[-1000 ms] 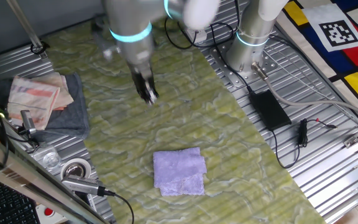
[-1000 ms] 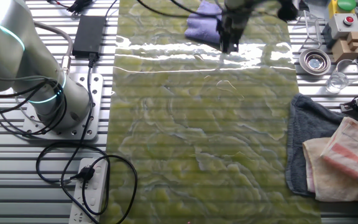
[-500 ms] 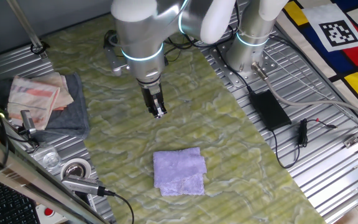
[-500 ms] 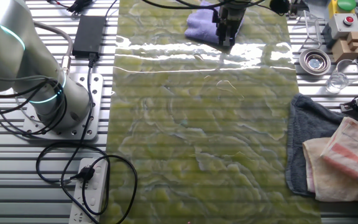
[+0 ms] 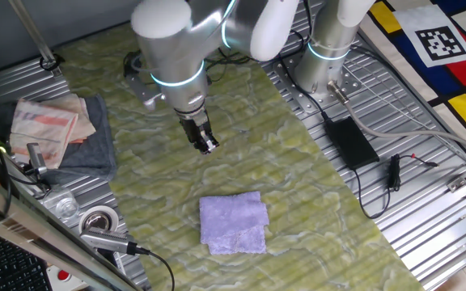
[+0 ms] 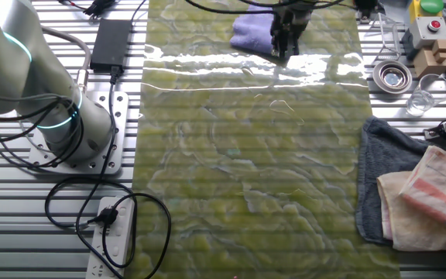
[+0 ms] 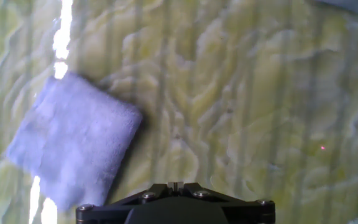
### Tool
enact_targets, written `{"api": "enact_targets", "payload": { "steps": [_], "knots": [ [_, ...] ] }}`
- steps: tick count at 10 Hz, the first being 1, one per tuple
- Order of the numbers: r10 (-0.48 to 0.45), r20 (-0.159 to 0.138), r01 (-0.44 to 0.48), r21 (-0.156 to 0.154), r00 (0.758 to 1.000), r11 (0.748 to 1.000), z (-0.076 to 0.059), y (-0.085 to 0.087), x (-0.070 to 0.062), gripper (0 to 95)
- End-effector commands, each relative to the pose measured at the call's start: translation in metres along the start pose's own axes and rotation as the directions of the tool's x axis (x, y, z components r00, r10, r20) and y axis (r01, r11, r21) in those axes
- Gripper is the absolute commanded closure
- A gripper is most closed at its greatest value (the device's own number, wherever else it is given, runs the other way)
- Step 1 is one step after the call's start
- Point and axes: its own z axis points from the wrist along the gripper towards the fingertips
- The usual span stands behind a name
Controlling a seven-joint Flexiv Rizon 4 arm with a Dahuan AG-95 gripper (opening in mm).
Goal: Clean the table with a cloth
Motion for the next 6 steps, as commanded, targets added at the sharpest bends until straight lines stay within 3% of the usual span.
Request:
{"api": "enact_targets", "payload": {
  "steps": [1,2,4,5,6],
  "knots": [
    [0.118,0.022,-0.118,0.009,0.993,0.993,0.021,0.073,-0.010,95.0],
    [0.141,0.036,-0.141,0.009,0.989,0.990,0.028,0.089,-0.012,95.0],
    [0.116,0.061,-0.116,-0.006,0.991,0.993,0.037,0.095,-0.013,95.0],
    [0.098,0.059,-0.096,-0.026,0.993,0.995,0.037,0.095,-0.013,95.0],
    [0.042,0.033,-0.041,-0.032,0.999,0.999,0.037,0.095,-0.013,95.0]
  ]
}}
